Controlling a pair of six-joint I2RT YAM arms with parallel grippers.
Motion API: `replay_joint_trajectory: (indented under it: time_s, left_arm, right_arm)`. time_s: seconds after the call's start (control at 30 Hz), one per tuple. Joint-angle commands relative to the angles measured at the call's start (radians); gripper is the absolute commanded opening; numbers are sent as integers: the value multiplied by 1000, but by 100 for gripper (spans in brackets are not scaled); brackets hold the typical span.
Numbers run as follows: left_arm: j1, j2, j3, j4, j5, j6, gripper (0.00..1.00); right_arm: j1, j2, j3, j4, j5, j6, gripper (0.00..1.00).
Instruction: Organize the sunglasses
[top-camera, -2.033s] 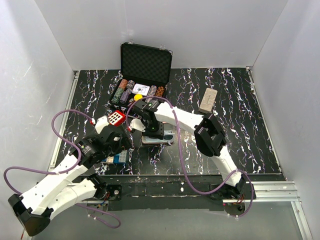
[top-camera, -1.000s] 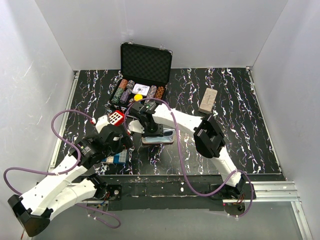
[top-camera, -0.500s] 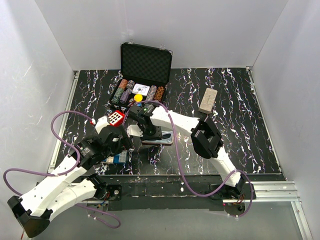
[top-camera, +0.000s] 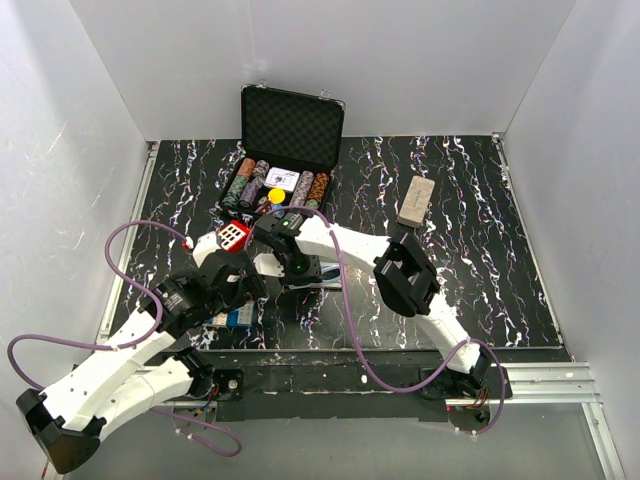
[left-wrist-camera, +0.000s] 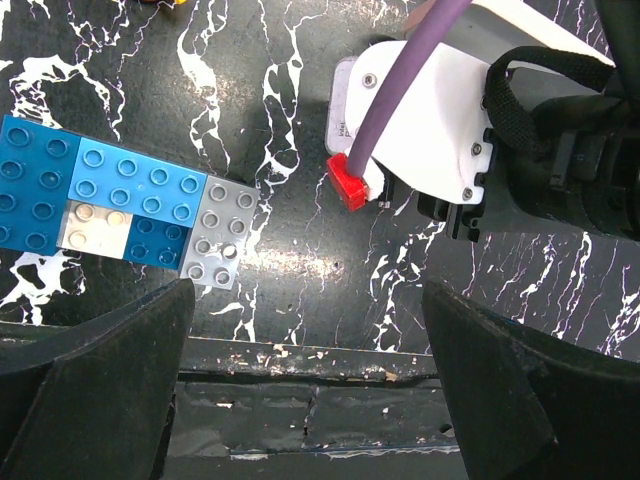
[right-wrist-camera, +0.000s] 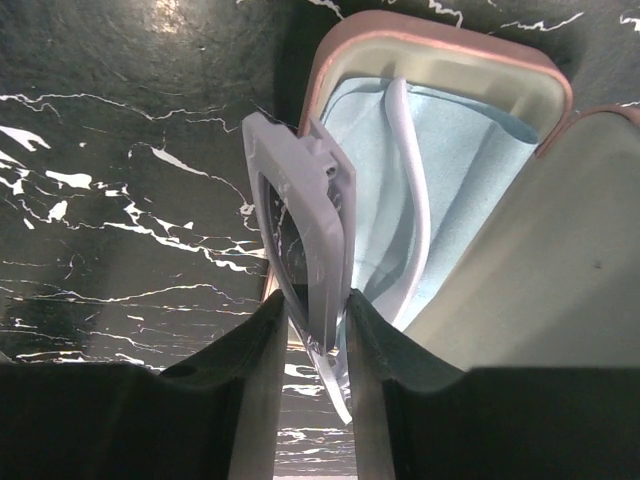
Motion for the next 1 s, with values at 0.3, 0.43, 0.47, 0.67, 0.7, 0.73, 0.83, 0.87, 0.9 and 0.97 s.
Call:
replay_joint_trajectory:
  time_s: [0.3,0.43,0.47,0.67,0.7,0.73,0.83,0.87,0.9,0.97]
  left_arm:
    - [2,-5,-11,23,13,13,98]
    - [2,-1,-14,28,16,14,98]
    - [2,-1,-12,29,16,14,98]
    - [2,2,-14,36,26,16,98]
    - [2,2,-15,34,27,14,98]
    - [2,0,-15,34,30,14,98]
    - [2,-8,-17,36,35,10,98]
    - [0,-9,-17,34,36,8,98]
    - [0,-14,-18,33,36,5,98]
    - [0,-20,-21,31,38,-3,98]
  right_arm:
    - [0,-29,21,31,37,16,47]
    - [0,-46,12,38,48,21,54]
    - [0,-51,12,38,49,22,55]
    - [3,-83,10,48,51,33,71]
    - [5,-92,9,55,55,38,75]
    - [6,-98,7,60,57,38,76]
    - [16,-128,2,64,66,45,77]
    - [20,-140,-2,69,66,48,77]
    - [25,-152,-8,72,68,48,77]
    - [31,-189,-22,91,69,56,78]
